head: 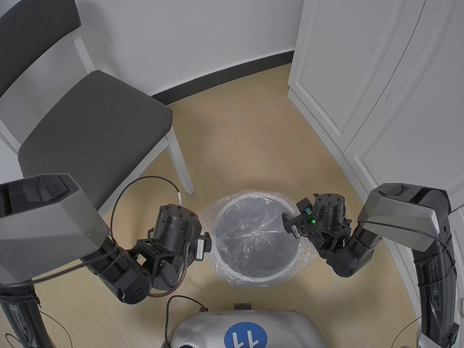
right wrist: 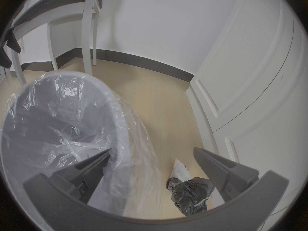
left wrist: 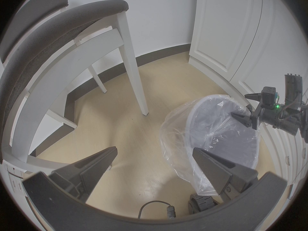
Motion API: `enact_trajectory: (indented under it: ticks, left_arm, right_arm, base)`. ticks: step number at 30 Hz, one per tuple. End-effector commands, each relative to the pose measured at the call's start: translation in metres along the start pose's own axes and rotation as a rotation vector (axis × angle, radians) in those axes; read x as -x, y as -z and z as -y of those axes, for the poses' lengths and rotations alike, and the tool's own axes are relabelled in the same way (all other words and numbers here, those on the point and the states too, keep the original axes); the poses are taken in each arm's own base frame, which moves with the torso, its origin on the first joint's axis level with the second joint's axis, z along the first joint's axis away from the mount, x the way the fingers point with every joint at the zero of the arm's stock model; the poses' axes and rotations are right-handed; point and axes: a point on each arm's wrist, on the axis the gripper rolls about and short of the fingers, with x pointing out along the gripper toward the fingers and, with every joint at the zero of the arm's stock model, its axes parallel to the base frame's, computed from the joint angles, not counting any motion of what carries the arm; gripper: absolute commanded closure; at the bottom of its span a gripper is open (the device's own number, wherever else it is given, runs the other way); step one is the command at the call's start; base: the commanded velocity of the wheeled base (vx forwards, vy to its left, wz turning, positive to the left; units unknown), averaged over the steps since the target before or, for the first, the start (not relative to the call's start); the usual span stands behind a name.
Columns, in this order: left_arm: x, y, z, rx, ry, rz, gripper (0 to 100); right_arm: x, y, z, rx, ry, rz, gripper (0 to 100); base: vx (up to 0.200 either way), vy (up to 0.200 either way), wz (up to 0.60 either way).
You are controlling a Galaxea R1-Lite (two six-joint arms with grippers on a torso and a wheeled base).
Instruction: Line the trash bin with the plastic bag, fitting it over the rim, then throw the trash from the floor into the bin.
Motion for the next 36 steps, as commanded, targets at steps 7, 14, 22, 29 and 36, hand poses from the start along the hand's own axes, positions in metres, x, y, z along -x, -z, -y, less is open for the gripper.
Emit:
enact_trajectory:
  ticks: [7,14,22,29,36]
  left_arm:
    - [0.000,0.001,0.000,0.001,-0.001,-0.001,0]
    - [0.000,0.001,0.000,-0.001,-0.001,-0.003,0]
    - [0.000,0.001,0.000,-0.002,-0.002,-0.004,0]
    - [0.000,0.001,0.000,-0.001,-0.001,-0.003,0]
    - [0.000,0.001,0.000,0.000,-0.001,-0.003,0]
  right_arm:
    - [0.028,-0.018,-0.017,-0.029,-0.069,0.034,0]
    - [0.039,-0.008,-0.017,0.033,-0.091,-0.021,0]
    - [0.039,0.007,-0.001,0.130,-0.069,-0.071,0]
    - [0.034,0.014,0.007,0.157,-0.051,-0.093,0]
    - [0.036,0.006,0.003,0.128,-0.064,-0.057,0]
  base:
    - [0.000,0.000,0.00]
    - [0.000,0.000,0.00]
    - [0.000,0.000,0.00]
    - [0.000,0.000,0.00]
    - [0.000,0.000,0.00]
